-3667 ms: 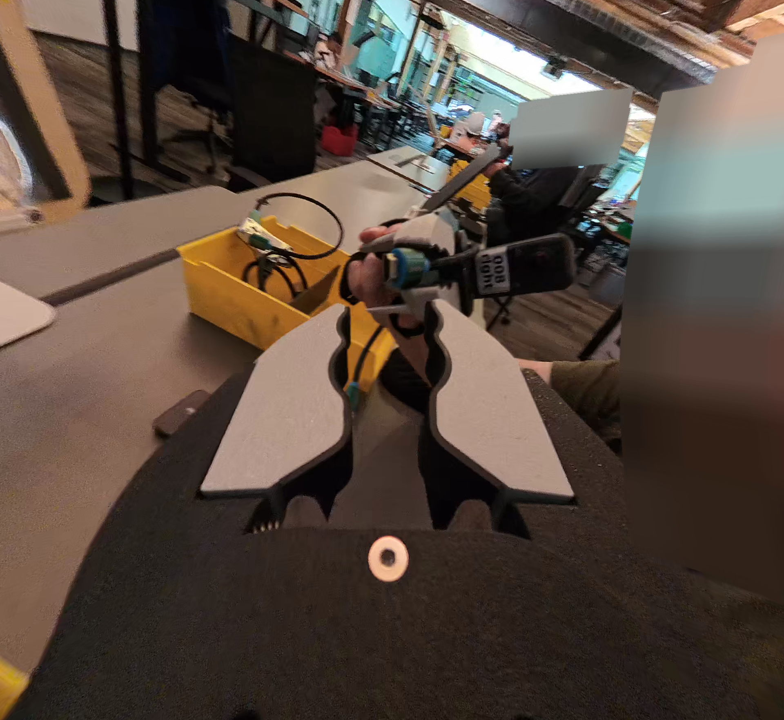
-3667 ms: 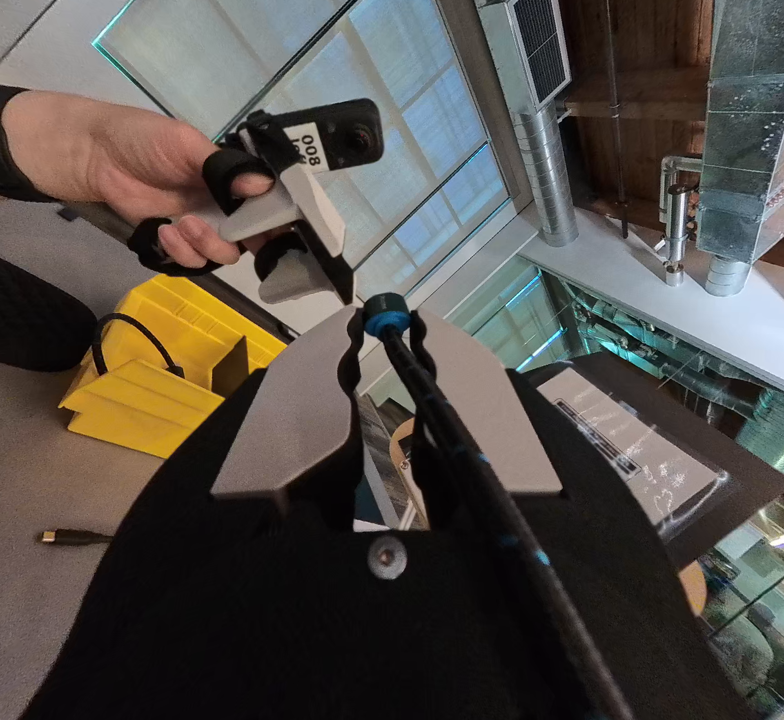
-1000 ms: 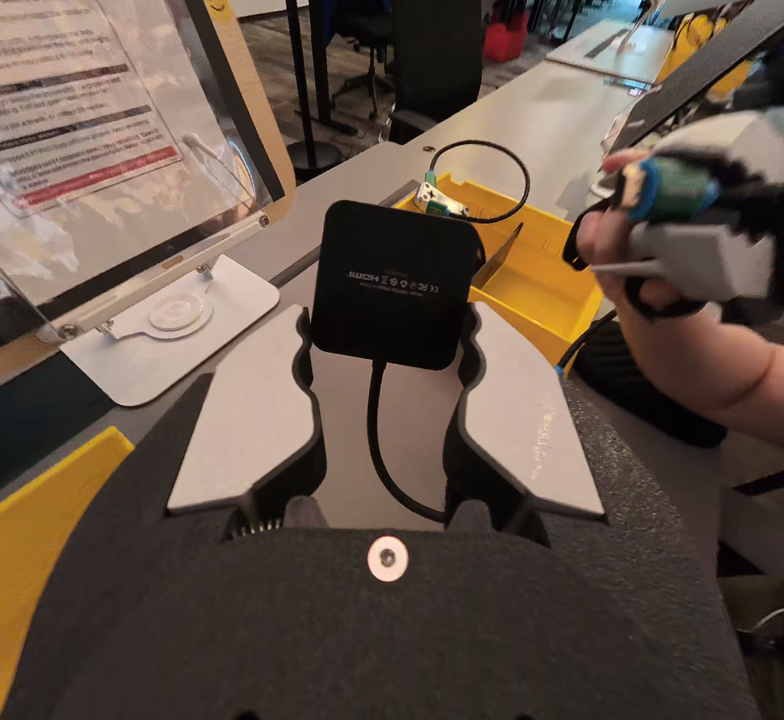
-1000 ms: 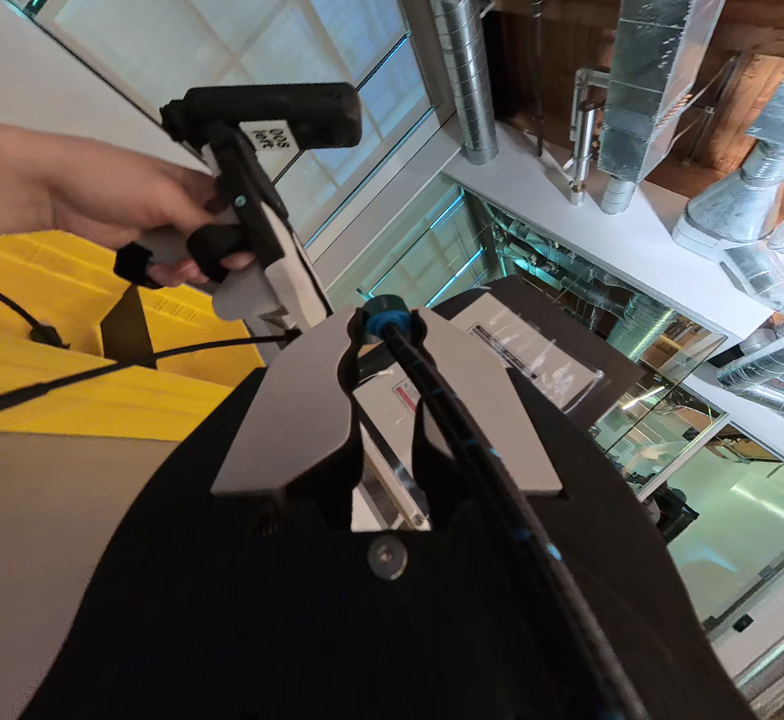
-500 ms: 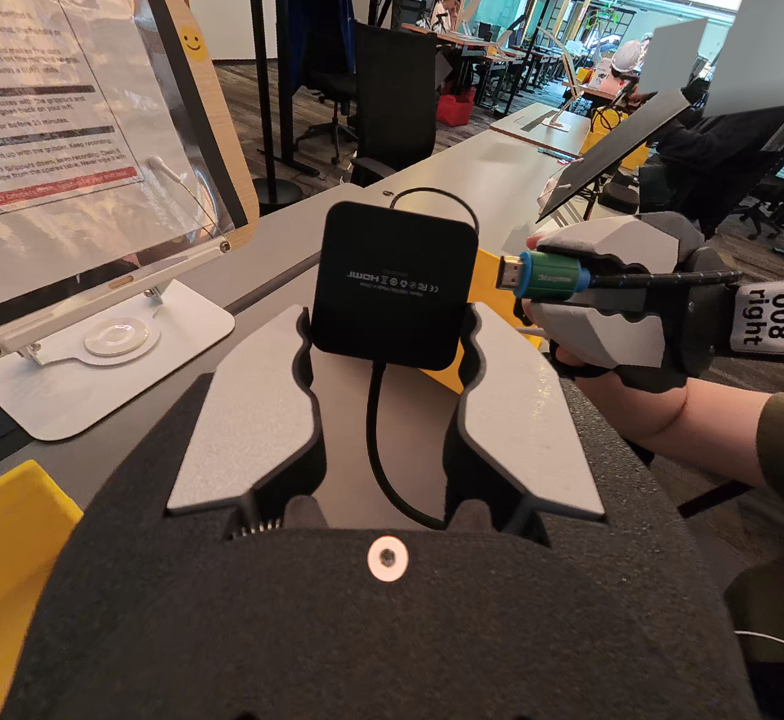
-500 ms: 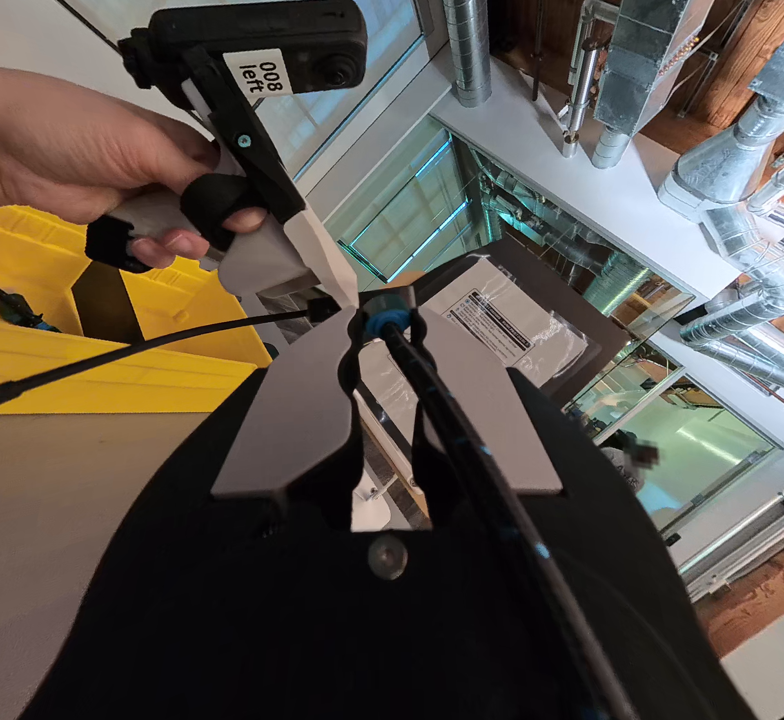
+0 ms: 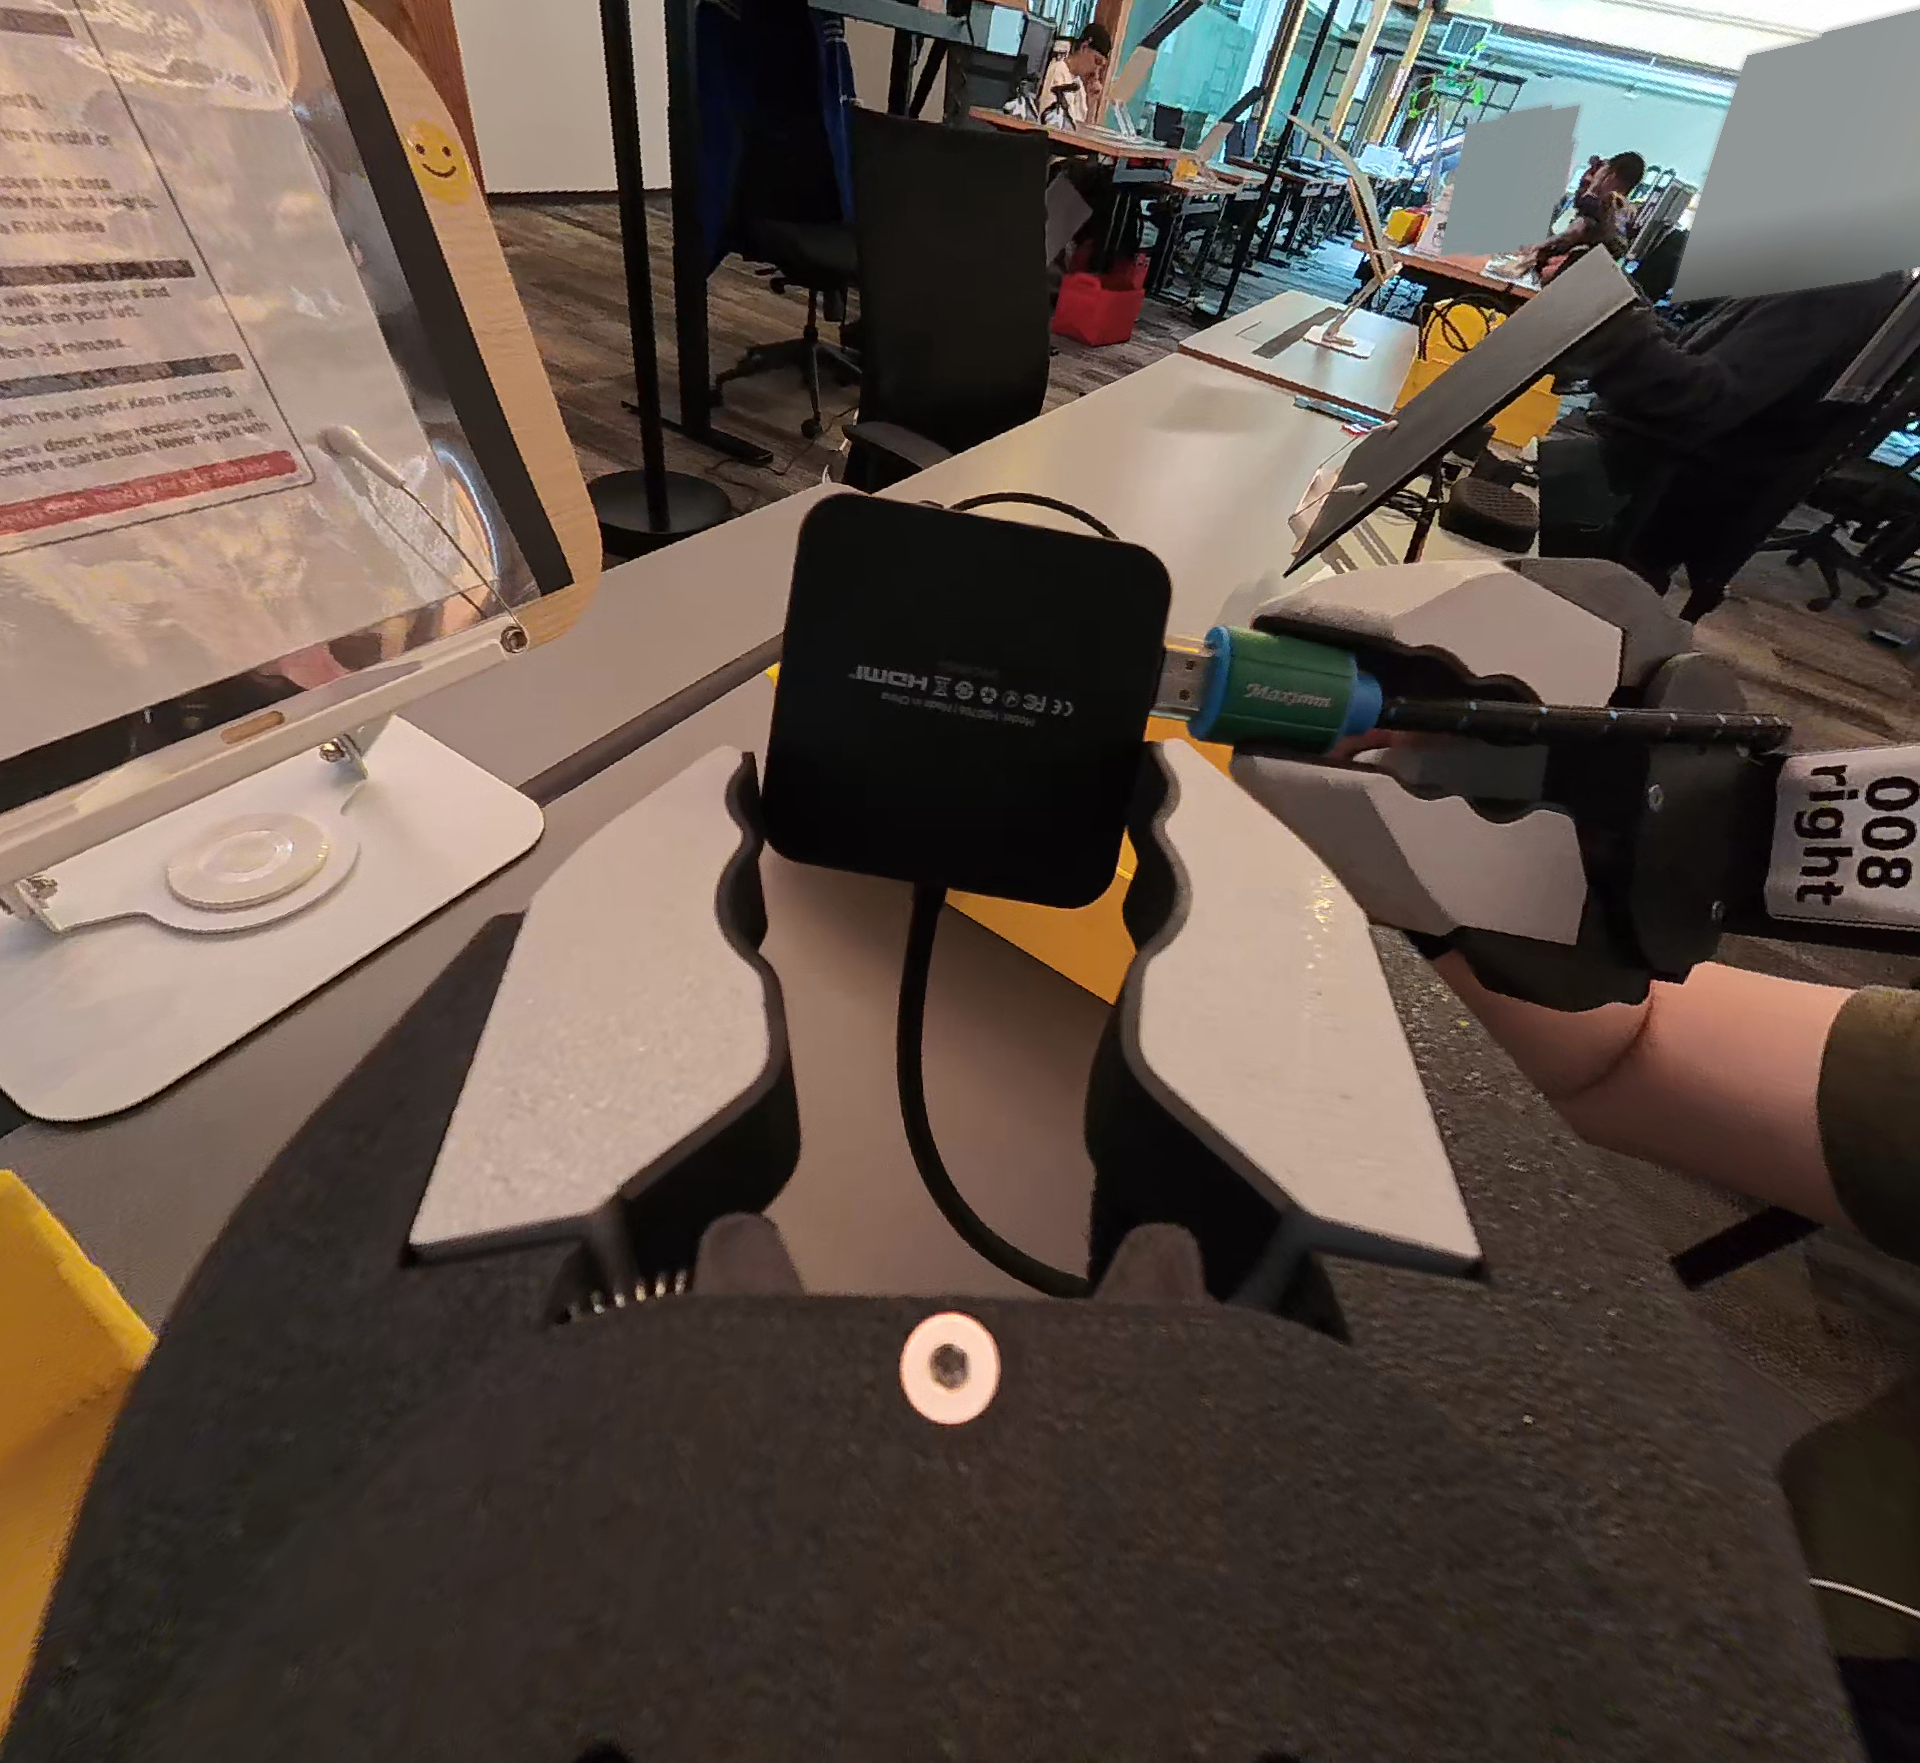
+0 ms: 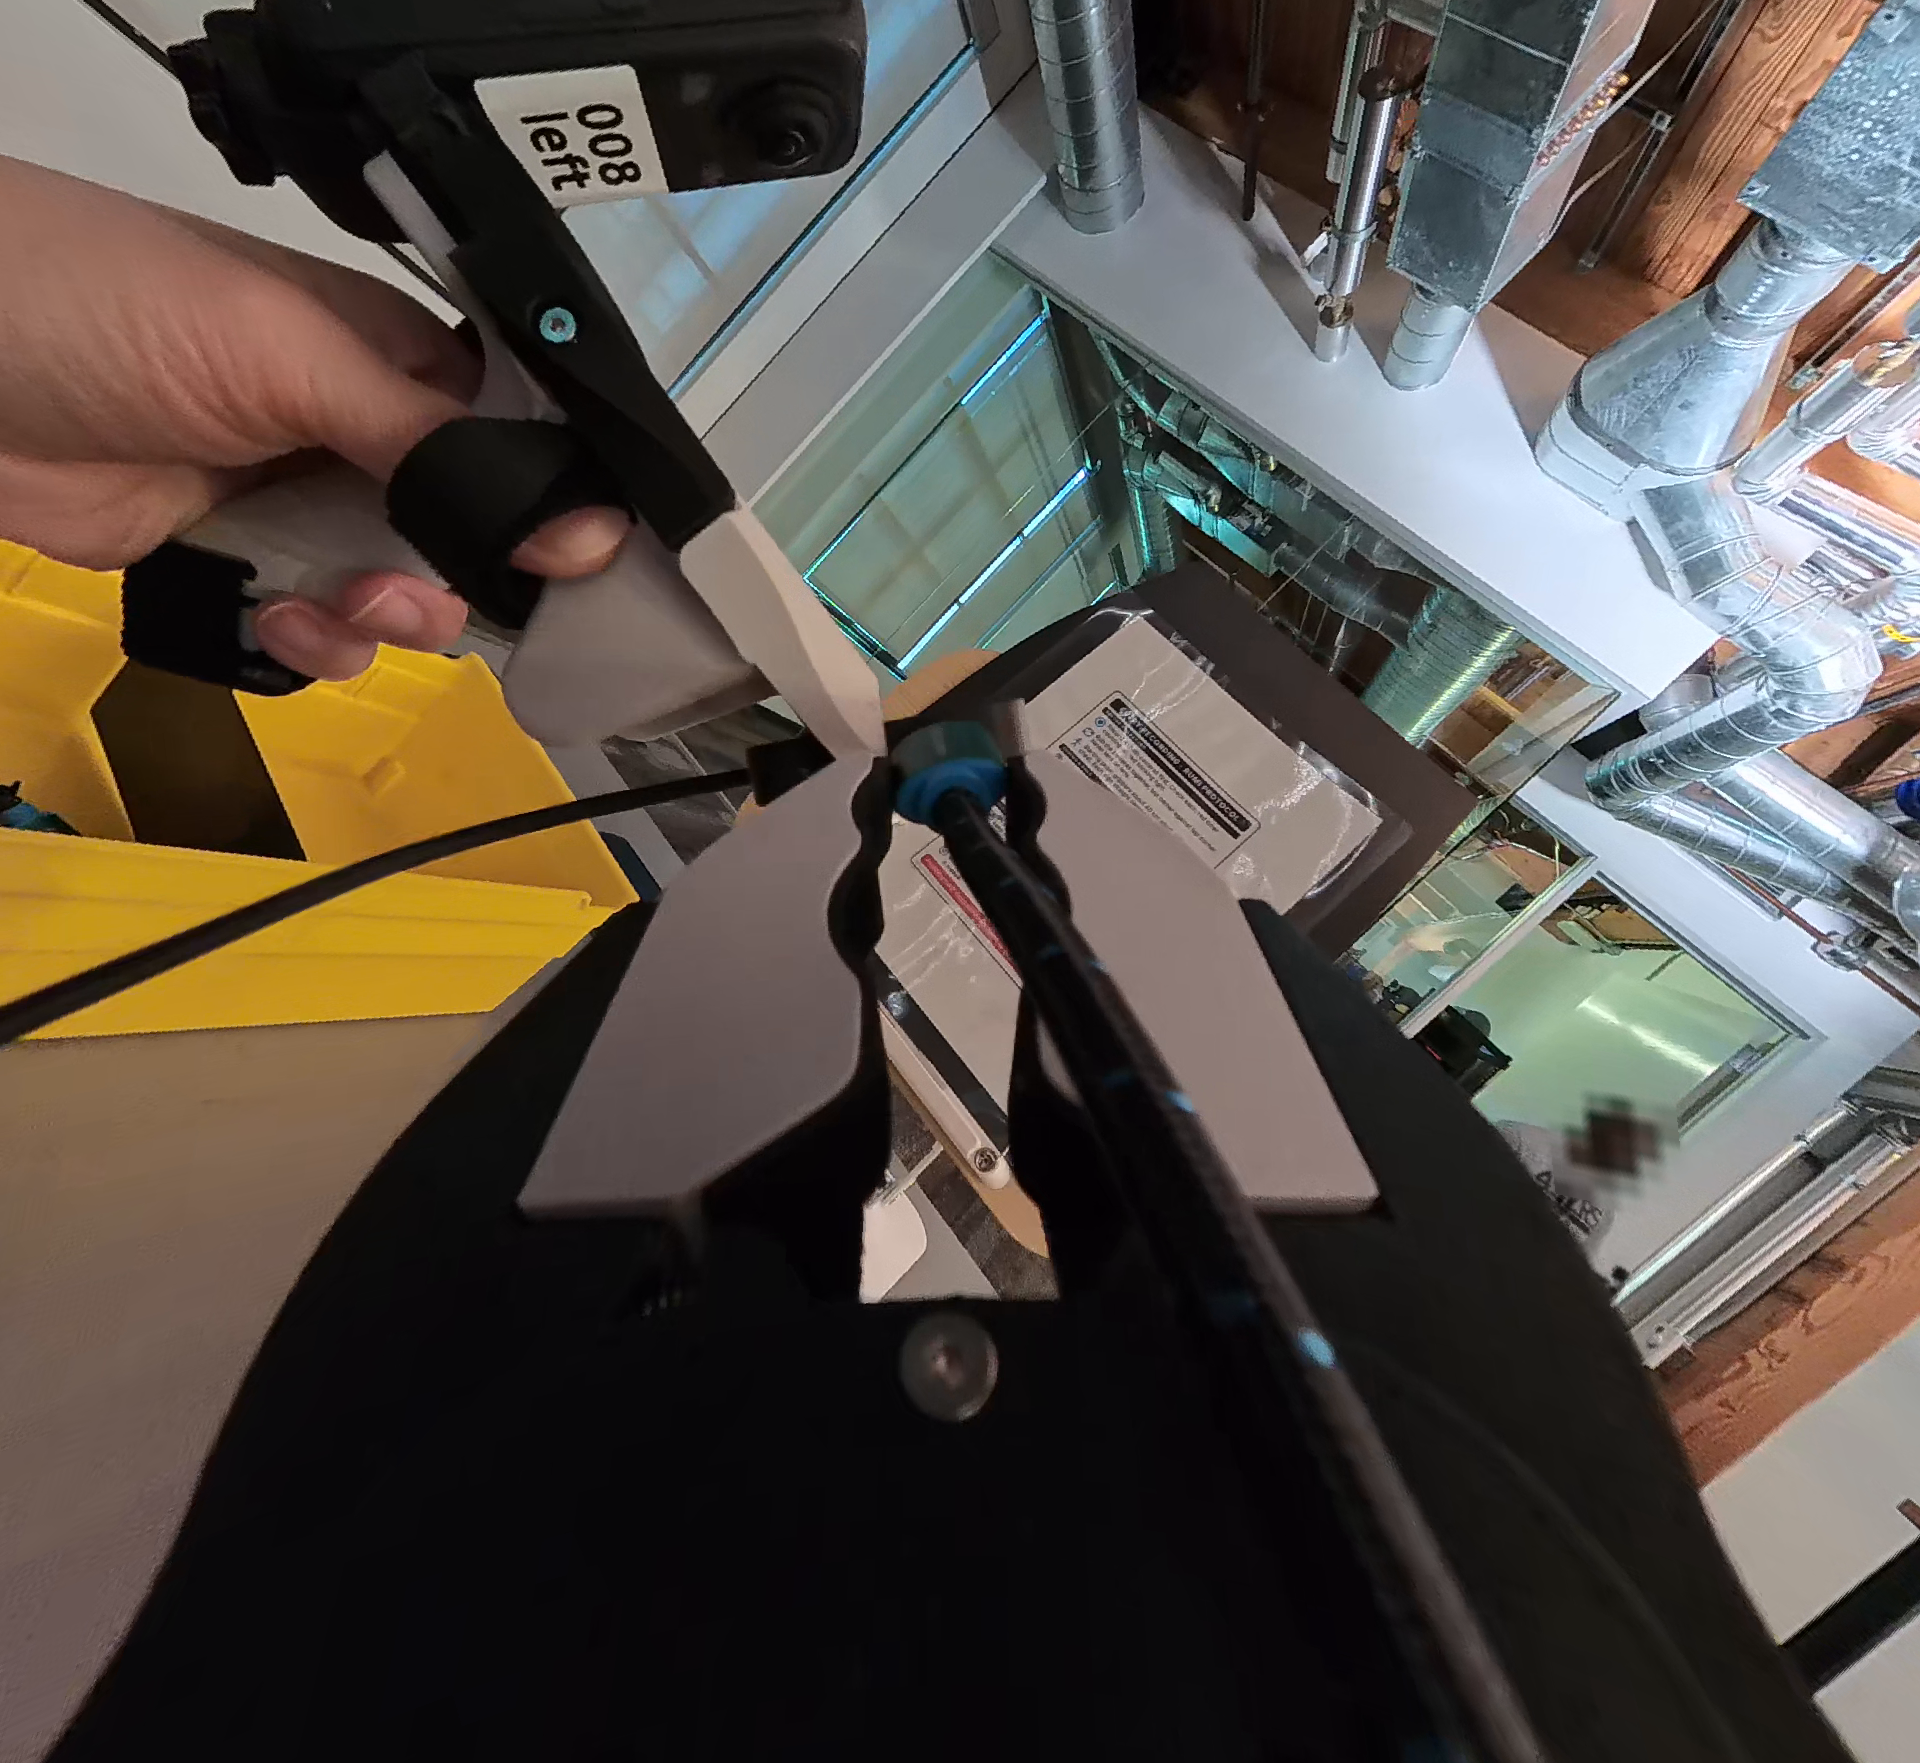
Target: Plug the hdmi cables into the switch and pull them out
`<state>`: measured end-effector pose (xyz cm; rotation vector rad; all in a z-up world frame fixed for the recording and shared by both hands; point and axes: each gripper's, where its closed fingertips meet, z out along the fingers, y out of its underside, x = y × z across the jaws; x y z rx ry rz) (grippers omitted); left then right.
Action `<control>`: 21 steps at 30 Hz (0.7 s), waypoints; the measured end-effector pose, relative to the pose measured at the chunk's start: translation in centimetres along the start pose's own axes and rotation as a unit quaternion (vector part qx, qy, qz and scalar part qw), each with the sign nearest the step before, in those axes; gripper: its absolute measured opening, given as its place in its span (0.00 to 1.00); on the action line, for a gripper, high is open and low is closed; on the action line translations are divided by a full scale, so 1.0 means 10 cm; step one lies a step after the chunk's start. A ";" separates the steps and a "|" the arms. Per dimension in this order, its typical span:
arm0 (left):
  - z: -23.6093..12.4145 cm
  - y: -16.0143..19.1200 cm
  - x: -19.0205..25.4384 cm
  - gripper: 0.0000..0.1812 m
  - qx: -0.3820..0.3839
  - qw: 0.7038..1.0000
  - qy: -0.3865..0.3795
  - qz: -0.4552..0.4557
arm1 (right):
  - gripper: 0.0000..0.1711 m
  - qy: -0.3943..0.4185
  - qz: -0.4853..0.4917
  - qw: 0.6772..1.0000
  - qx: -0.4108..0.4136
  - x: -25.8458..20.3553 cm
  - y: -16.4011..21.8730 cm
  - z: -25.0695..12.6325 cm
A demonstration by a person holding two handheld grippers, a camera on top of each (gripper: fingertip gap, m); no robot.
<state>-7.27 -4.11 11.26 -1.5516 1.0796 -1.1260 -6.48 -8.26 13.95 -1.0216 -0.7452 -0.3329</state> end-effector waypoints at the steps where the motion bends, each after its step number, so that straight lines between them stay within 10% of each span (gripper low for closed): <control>1: 0.00 0.00 0.00 0.37 0.000 1.000 -0.001 0.001 | 0.12 0.001 -0.001 1.000 -0.001 0.00 0.00 0.00; 21: 0.00 -0.05 0.14 0.36 0.010 0.996 -0.015 0.083 | 0.12 -0.005 0.016 0.999 0.032 0.16 0.00 -0.04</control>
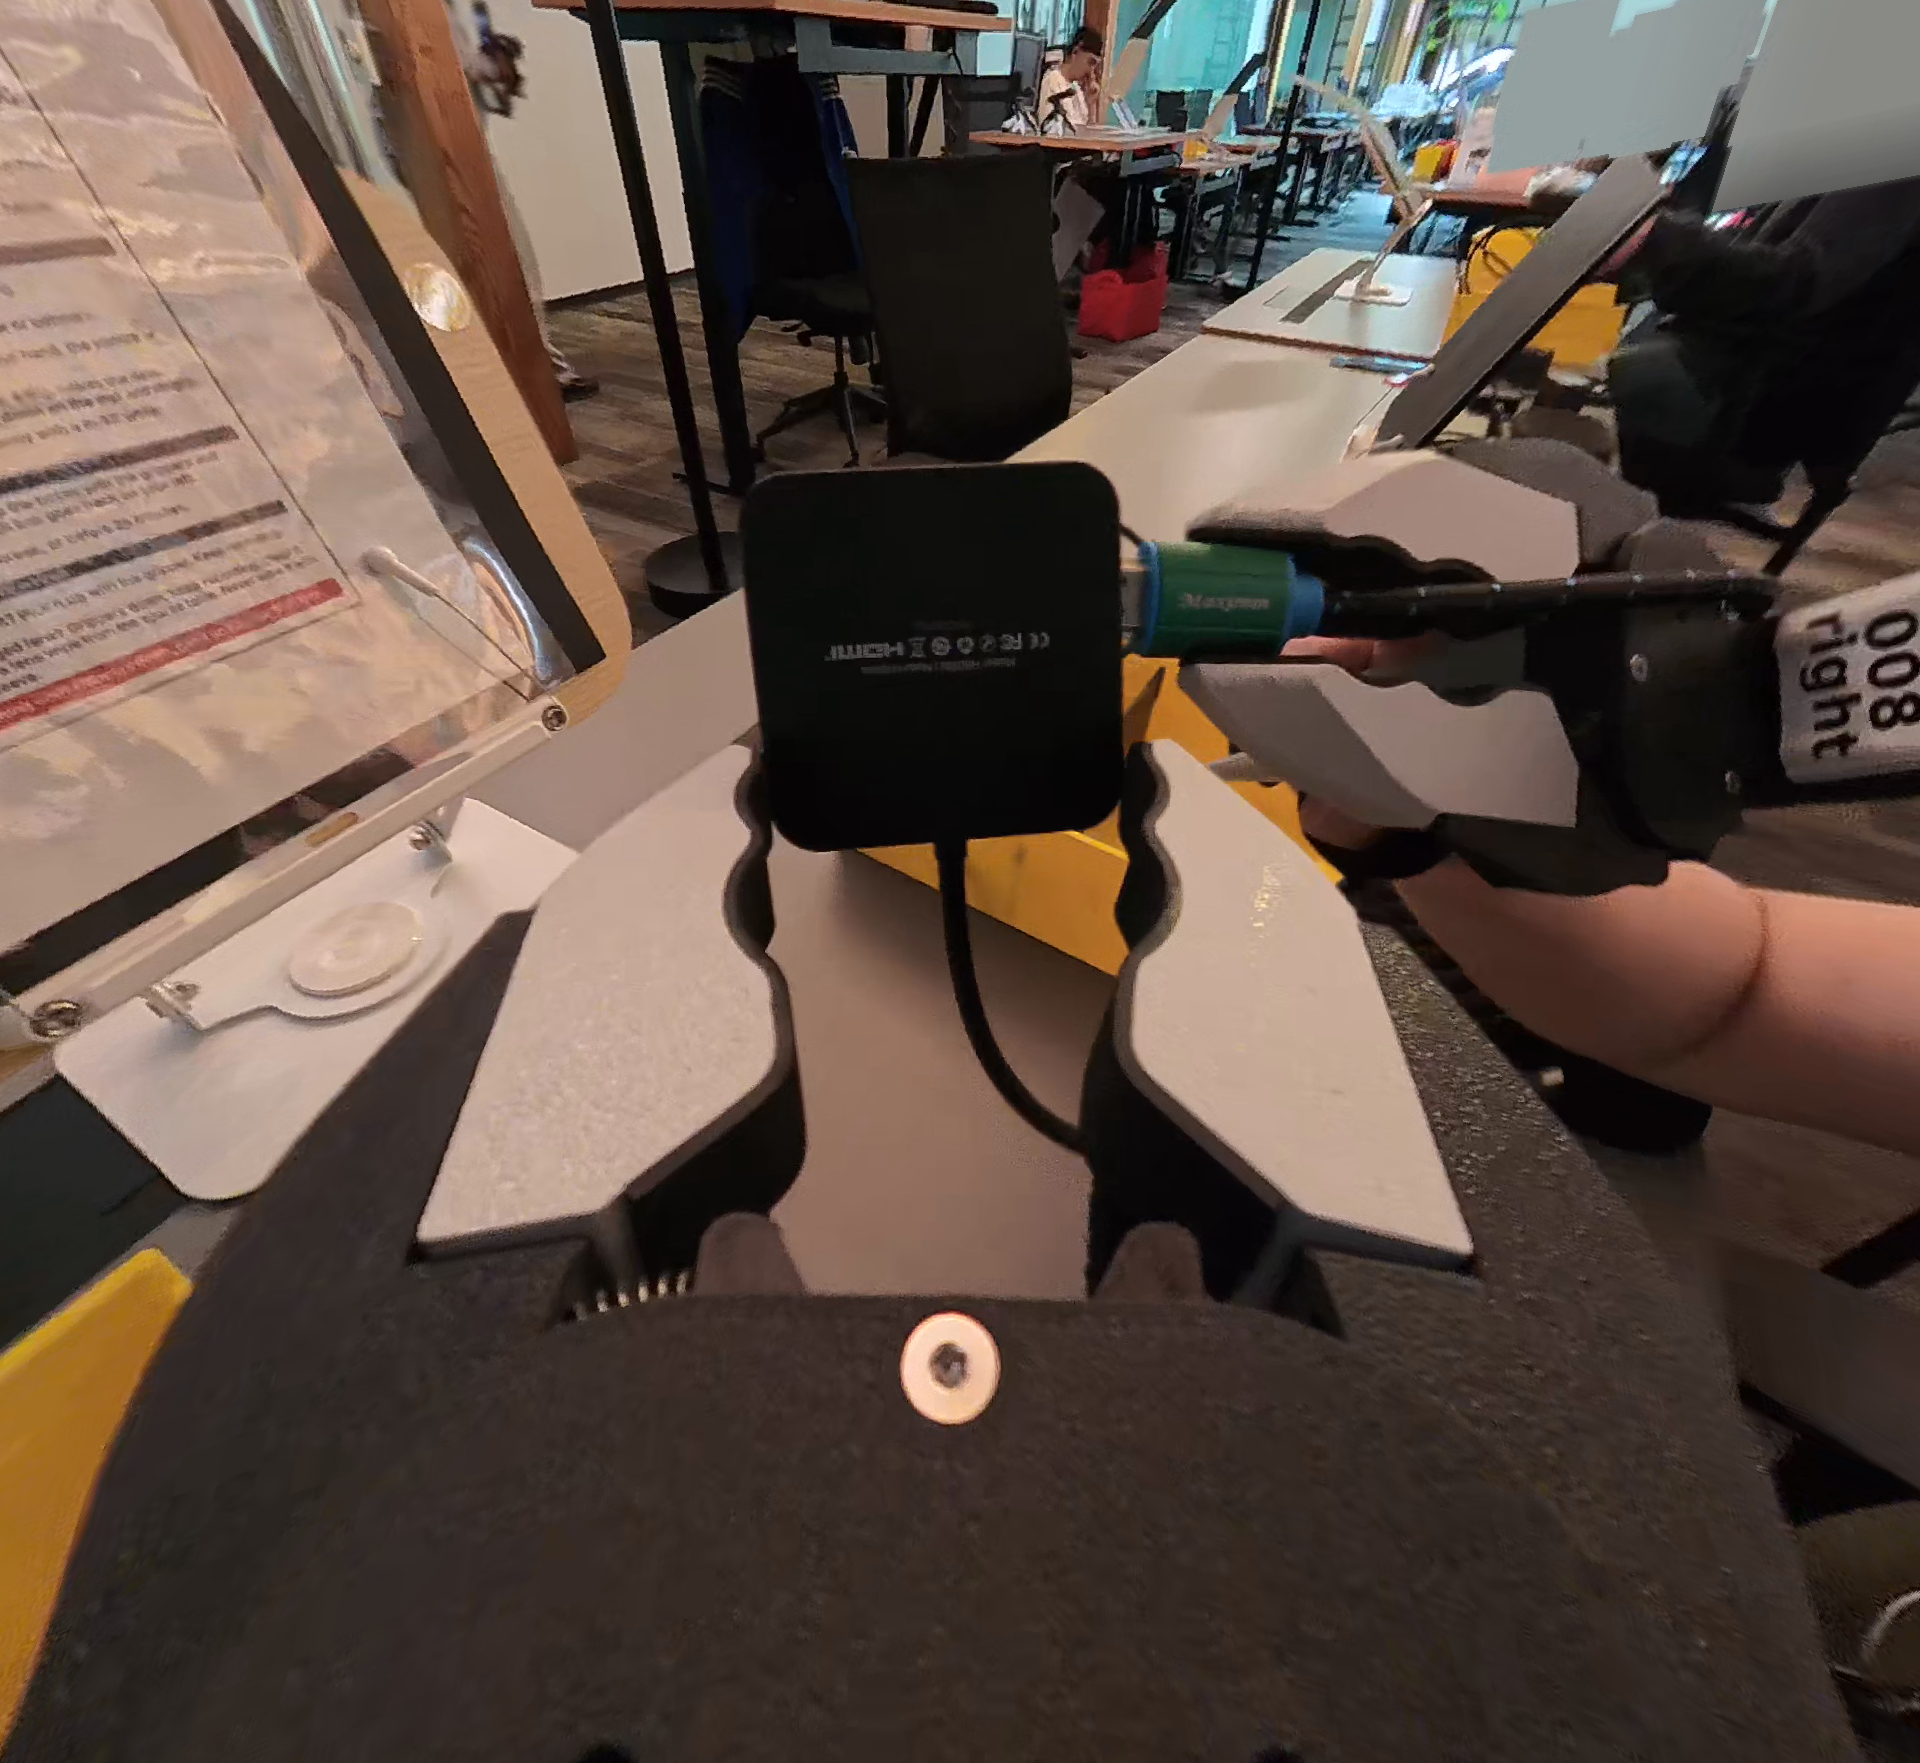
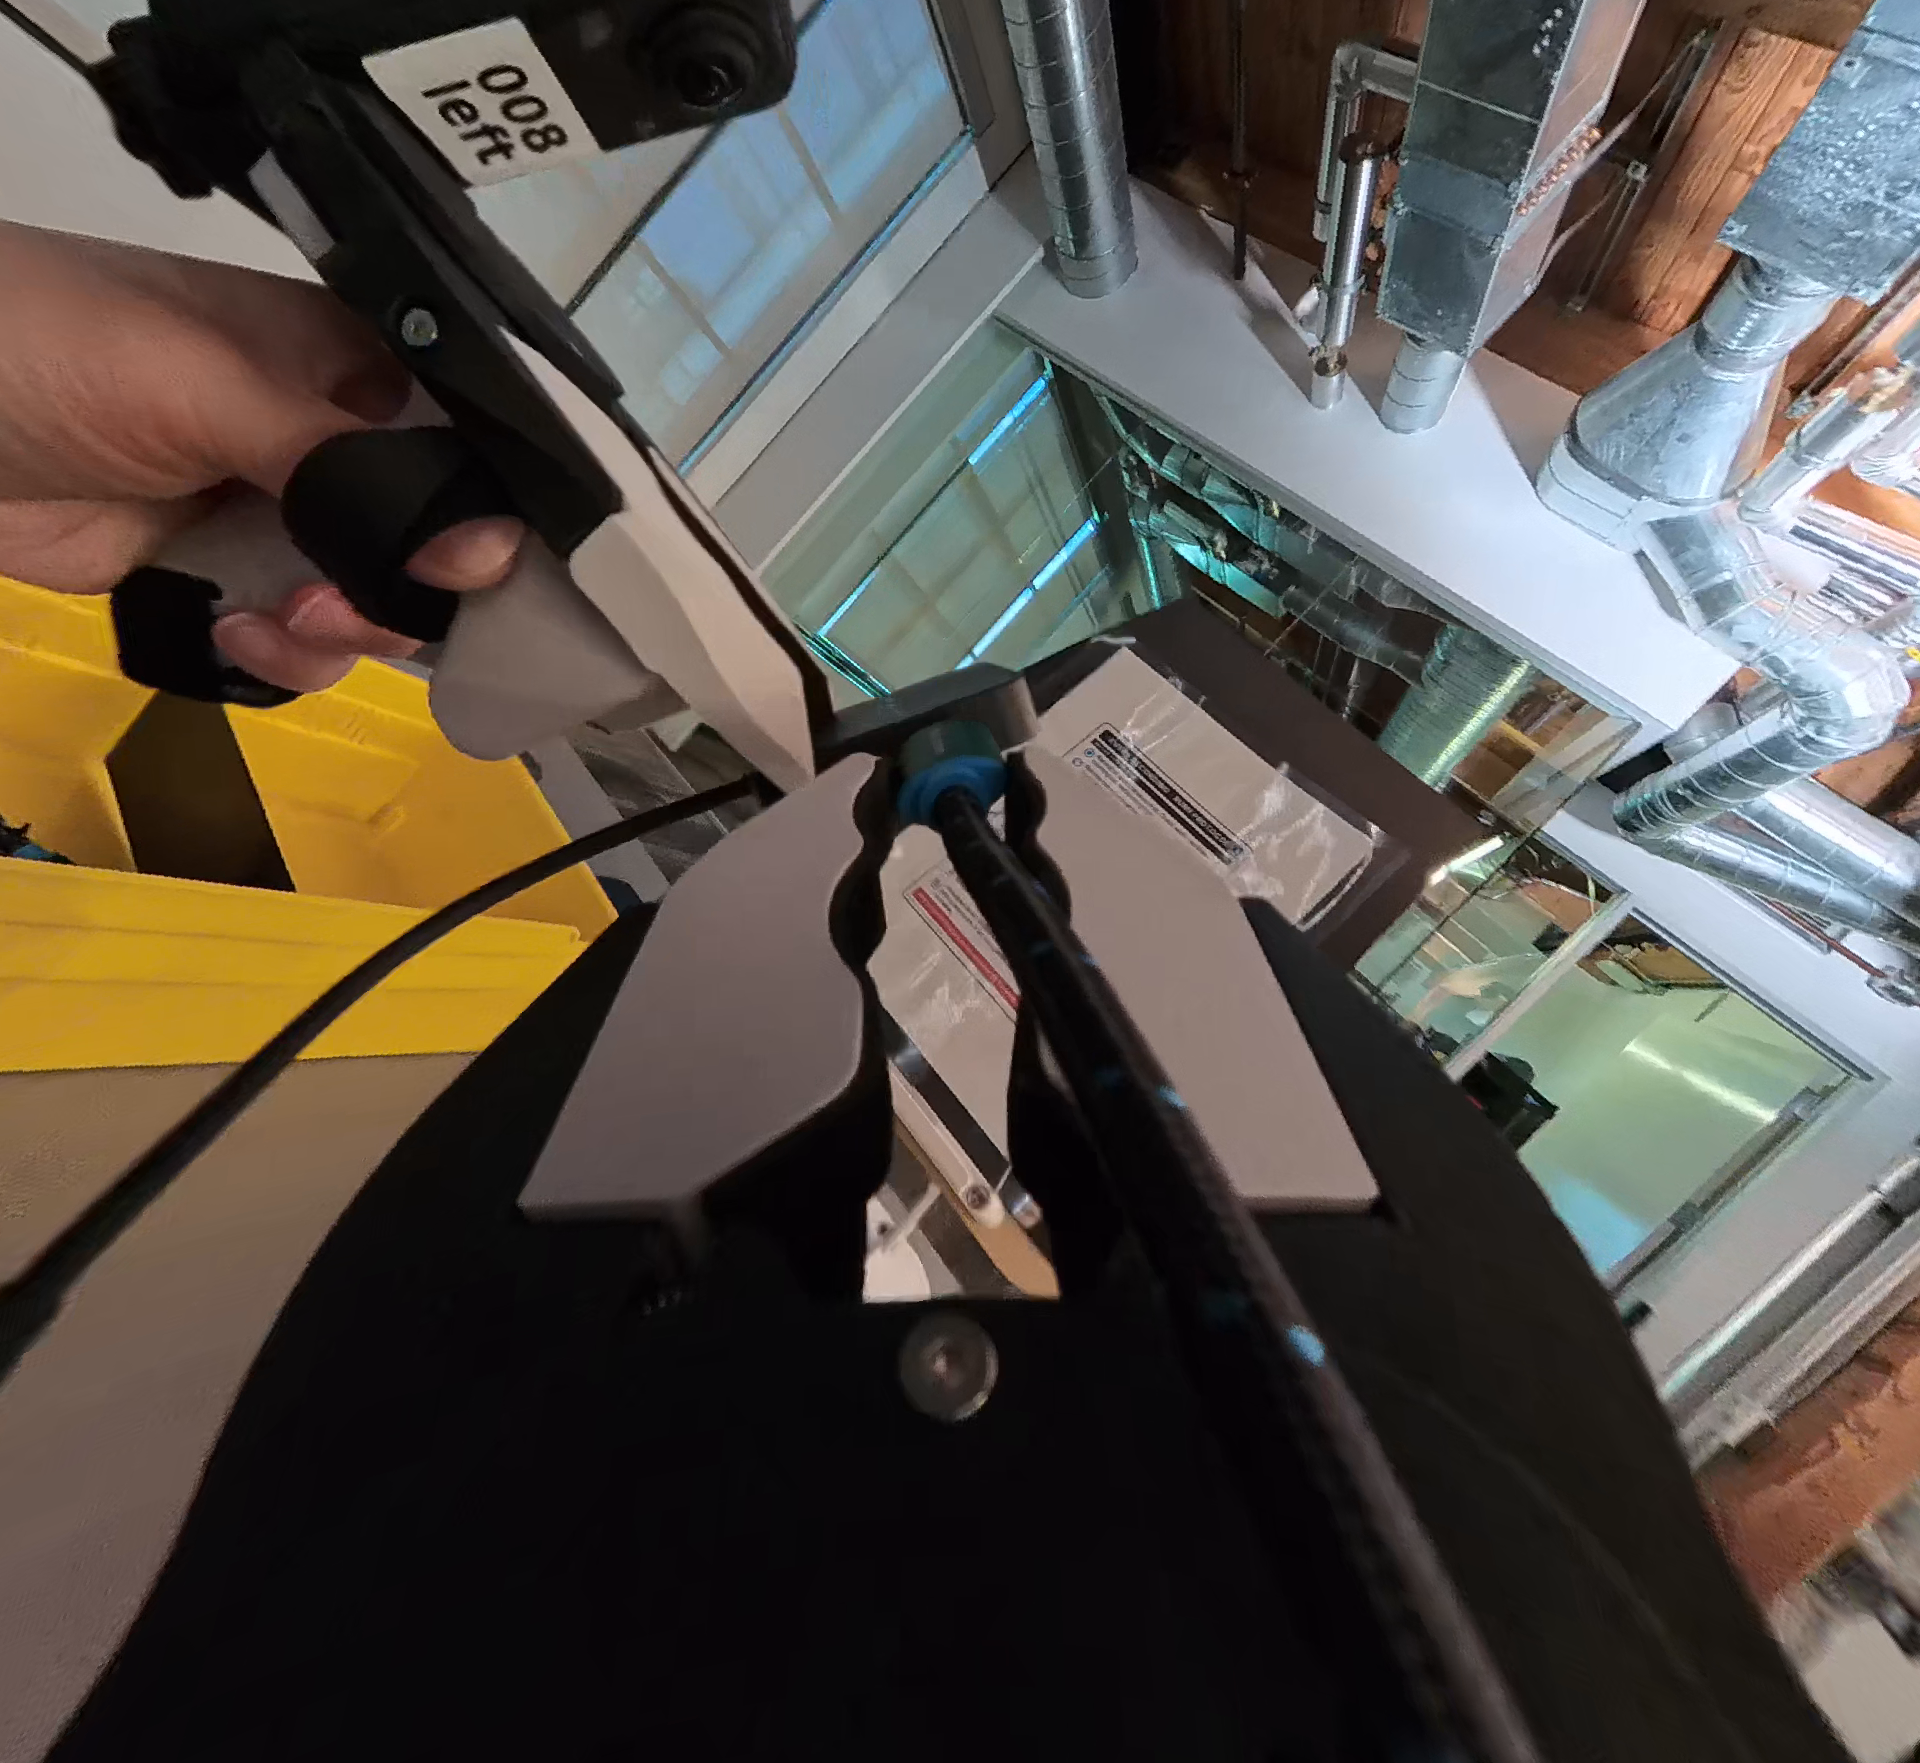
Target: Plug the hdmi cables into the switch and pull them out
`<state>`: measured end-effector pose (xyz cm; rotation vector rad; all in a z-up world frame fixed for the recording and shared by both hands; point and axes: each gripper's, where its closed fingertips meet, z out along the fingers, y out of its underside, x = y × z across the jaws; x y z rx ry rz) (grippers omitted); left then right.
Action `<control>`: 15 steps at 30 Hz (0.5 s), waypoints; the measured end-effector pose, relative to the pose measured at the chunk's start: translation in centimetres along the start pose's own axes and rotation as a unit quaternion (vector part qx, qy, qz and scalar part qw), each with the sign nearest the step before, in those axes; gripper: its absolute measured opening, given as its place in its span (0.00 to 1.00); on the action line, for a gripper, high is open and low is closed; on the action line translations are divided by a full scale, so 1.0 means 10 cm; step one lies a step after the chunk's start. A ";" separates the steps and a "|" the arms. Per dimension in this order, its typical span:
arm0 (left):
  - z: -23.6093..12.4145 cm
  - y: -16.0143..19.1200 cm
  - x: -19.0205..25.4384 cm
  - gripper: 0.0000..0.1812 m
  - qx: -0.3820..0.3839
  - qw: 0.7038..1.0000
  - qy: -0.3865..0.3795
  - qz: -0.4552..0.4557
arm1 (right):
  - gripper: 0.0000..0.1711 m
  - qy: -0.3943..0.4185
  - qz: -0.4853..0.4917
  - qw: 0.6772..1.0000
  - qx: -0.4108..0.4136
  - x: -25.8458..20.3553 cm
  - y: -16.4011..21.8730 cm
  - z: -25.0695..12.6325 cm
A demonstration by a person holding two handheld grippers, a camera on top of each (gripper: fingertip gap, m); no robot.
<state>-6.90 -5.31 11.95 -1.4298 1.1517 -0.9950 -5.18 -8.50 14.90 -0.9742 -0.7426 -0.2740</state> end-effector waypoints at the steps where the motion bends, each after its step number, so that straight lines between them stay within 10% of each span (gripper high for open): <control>1: 0.00 -0.01 0.01 0.35 0.001 1.000 -0.004 0.009 | 0.12 -0.005 -0.002 1.000 0.008 0.01 -0.01 -0.01; 15: 0.08 -0.02 -0.03 0.36 0.025 0.998 -0.018 0.053 | 0.12 -0.030 -0.013 0.999 0.028 -0.05 -0.02 -0.03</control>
